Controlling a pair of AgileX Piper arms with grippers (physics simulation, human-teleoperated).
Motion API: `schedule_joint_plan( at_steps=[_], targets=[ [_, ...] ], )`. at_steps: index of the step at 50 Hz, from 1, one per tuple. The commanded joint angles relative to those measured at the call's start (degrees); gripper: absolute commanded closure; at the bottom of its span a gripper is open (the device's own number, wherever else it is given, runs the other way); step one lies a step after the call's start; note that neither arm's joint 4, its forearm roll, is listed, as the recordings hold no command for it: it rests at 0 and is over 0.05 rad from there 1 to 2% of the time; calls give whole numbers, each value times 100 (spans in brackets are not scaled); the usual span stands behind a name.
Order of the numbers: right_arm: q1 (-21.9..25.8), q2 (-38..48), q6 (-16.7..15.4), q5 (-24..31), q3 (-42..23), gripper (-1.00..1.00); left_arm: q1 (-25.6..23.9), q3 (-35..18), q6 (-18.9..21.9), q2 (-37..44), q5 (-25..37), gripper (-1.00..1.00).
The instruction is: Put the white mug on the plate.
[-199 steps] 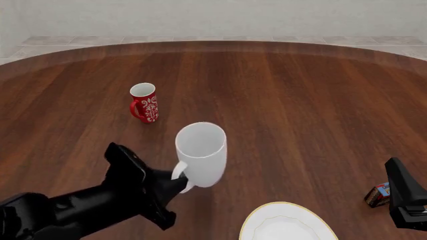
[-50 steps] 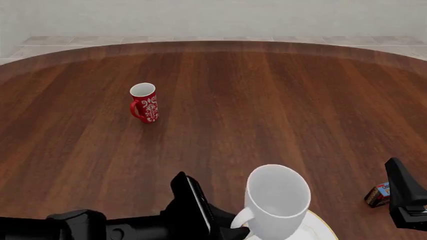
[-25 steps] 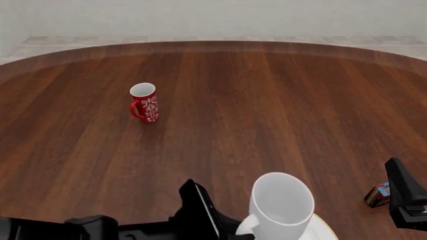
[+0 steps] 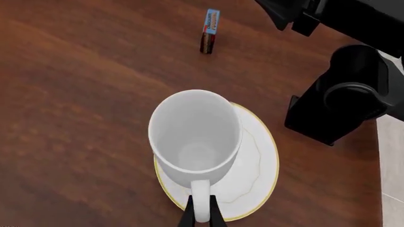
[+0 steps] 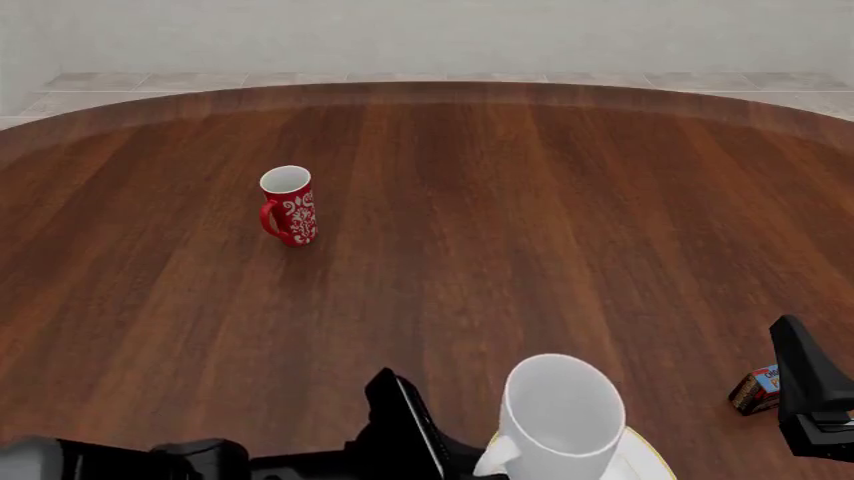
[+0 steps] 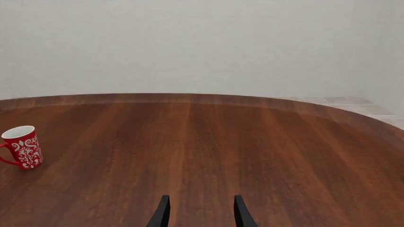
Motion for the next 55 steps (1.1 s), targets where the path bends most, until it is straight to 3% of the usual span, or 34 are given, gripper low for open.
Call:
schedule_joint_plan(
  at_steps=[1, 21, 22, 55],
  targets=[
    [18, 37, 2, -30, 7, -100, 14, 8, -86, 74, -135, 100],
    [17, 35, 2, -30, 7, -100, 13, 17, -57, 141, -167, 100],
    [17, 36, 1, -30, 7, -100, 8, 10, -64, 141, -157, -100],
    [13, 40, 3, -56, 31, -100, -44, -19, -5, -138, 148, -100]
  ],
)
